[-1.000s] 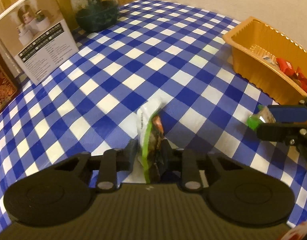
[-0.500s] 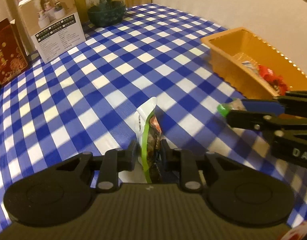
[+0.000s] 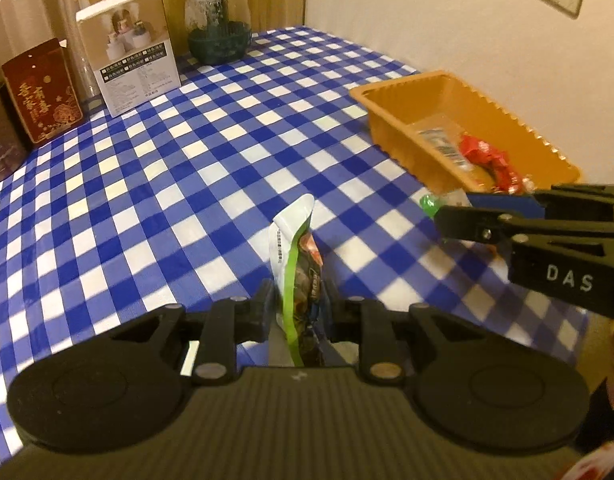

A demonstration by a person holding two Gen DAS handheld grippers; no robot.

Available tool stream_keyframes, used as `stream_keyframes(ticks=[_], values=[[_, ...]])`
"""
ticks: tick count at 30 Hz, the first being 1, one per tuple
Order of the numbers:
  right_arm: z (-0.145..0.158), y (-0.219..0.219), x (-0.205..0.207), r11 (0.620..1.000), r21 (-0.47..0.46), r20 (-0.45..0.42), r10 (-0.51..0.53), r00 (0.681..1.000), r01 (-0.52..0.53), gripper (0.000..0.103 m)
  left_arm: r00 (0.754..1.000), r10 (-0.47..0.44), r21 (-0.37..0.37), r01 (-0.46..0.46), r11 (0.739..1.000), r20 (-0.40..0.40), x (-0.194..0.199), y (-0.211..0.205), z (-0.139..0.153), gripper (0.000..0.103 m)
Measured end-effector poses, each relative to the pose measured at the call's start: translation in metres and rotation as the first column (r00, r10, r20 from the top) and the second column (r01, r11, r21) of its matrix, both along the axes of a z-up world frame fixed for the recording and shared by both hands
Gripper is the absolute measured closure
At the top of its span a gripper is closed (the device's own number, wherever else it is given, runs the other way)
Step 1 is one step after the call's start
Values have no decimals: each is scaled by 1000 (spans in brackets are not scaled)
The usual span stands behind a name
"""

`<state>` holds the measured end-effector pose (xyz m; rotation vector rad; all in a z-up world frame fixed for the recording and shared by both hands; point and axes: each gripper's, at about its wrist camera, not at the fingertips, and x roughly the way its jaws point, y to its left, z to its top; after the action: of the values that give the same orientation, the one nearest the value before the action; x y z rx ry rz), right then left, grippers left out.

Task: Organize snacks
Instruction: 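Carry the green candy and green-and-white packet over the orange tray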

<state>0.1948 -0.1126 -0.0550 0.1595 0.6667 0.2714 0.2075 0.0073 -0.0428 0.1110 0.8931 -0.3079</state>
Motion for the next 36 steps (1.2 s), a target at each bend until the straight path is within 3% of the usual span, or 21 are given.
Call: stream_keyframes(ticks=[17,36], values=[[21,-42,-62,999,6,-4,-54,999,54,77,999,-1,-41,3,999,53,-59,-38,43,81],[32,-97,-89,986,7,-21,-168,985,169,77,996,-69,-65,73,995,60,-72,-93,56,81]])
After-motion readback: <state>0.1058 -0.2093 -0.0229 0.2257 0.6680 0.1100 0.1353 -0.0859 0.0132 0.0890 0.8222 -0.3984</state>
